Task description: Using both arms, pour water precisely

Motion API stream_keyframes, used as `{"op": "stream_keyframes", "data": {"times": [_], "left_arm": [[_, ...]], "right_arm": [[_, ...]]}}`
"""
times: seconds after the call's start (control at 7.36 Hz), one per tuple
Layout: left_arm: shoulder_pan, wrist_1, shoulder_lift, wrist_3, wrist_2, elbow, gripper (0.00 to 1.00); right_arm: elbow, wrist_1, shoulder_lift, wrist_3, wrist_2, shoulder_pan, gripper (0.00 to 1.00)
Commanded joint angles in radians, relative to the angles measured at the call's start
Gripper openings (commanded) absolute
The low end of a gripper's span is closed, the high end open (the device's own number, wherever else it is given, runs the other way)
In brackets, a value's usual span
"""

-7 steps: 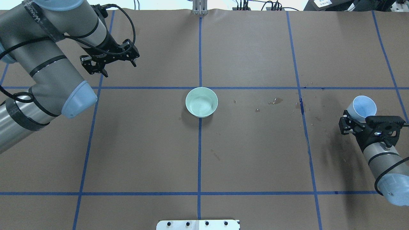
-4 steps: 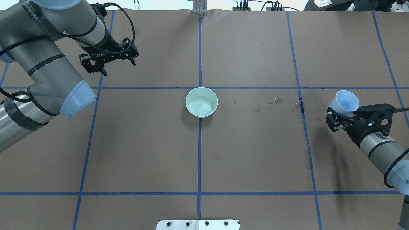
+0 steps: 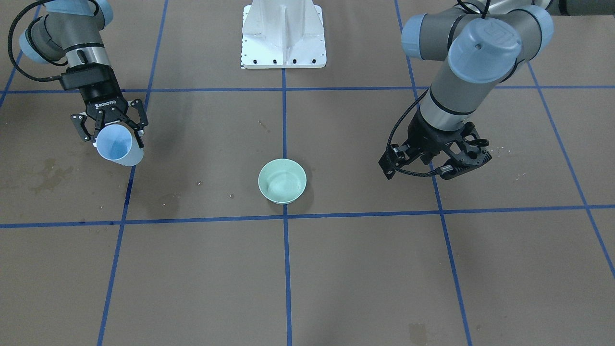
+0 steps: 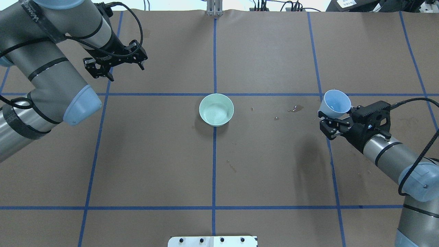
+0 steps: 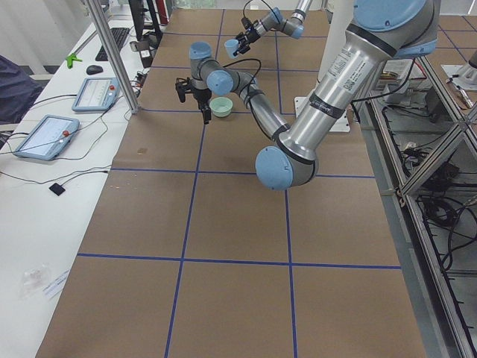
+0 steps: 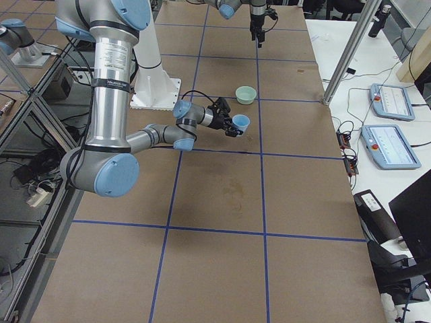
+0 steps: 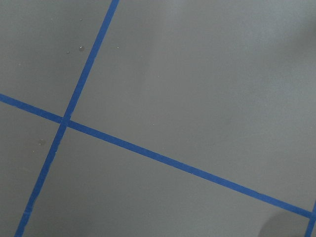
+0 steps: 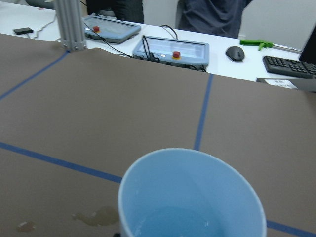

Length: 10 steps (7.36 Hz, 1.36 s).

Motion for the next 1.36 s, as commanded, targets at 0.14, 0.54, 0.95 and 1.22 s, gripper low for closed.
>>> {"op": "stream_keyframes", "data": {"times": [0.14, 0.54, 0.95, 1.22], "left_arm": [[-0.069, 0.007, 0.127, 0.269, -0.002, -0.075, 1.0], [-0.149, 0.002, 0.224, 0.484, -0.006, -0.083, 1.0], [-0.206, -0.002, 0.311, 0.648, -0.011, -0.115, 1.0], [-0.206, -0.005, 0.361, 0.653, -0.012, -0.155, 1.0]], "right_arm": [[-0.004, 0.014, 0.093, -0.139, 0.136, 0.015, 0.0], [-0.008, -0.259, 0.281, -0.156, 0.23, 0.012, 0.0], [-0.012, -0.575, 0.488, -0.158, 0.296, -0.014, 0.0], [-0.012, -0.707, 0.547, -0.217, 0.328, -0.016, 0.0]]}}
